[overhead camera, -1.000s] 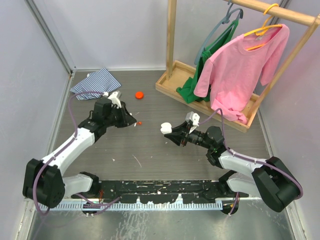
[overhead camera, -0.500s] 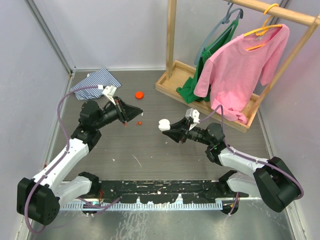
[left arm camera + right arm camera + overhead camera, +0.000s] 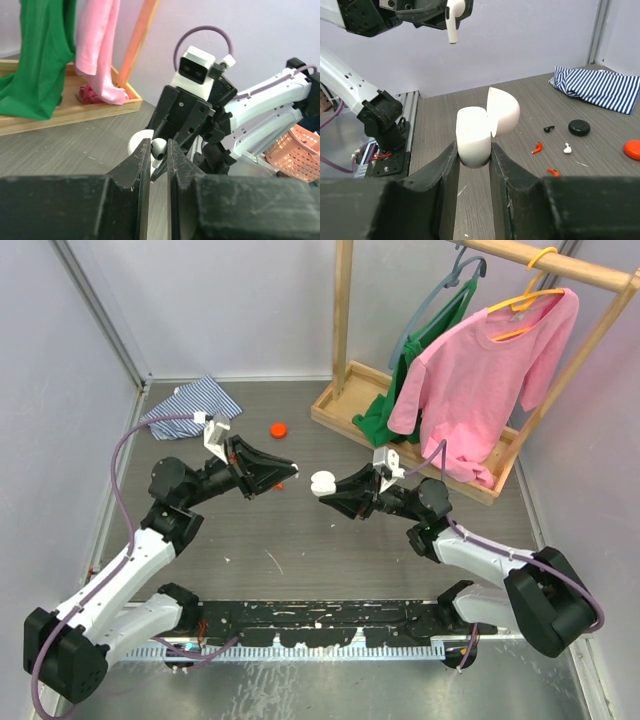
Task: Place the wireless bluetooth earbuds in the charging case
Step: Place the earbud in the charging case.
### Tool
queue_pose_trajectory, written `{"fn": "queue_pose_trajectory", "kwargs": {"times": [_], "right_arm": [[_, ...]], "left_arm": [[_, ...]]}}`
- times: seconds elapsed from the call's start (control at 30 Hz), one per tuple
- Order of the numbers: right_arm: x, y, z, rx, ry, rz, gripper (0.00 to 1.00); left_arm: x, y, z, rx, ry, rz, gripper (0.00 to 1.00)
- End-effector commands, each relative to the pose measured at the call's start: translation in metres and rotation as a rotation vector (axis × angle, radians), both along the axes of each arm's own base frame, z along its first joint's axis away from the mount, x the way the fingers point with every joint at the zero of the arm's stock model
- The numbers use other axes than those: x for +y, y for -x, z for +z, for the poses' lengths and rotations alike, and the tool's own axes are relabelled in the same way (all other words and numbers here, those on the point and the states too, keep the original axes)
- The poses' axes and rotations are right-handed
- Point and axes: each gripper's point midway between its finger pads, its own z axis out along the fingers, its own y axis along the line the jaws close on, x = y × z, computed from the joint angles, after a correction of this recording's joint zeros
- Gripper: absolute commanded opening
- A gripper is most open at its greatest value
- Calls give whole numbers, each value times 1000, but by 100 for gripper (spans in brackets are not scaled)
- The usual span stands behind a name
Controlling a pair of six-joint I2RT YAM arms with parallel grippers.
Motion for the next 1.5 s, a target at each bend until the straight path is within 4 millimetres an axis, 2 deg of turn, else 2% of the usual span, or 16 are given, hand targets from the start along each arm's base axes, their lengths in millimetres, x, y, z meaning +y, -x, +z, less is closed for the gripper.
{"fn": "queue_pose_trajectory", "kwargs": {"times": [0.0, 0.23, 0.8, 1.47], "right_arm": [[3, 11, 40, -104, -86, 65, 1], [3, 20, 49, -115, -116, 113, 1], [1, 29, 55, -123, -144, 148, 1], [0, 30, 57, -126, -153, 144, 1]], "left_arm": [[-5, 26, 28, -139, 66, -74, 7], [-17, 40, 26, -160, 70, -134, 7], [-44, 38, 16, -153, 72, -158, 6], [-45, 31, 3, -135, 44, -111, 6]]}}
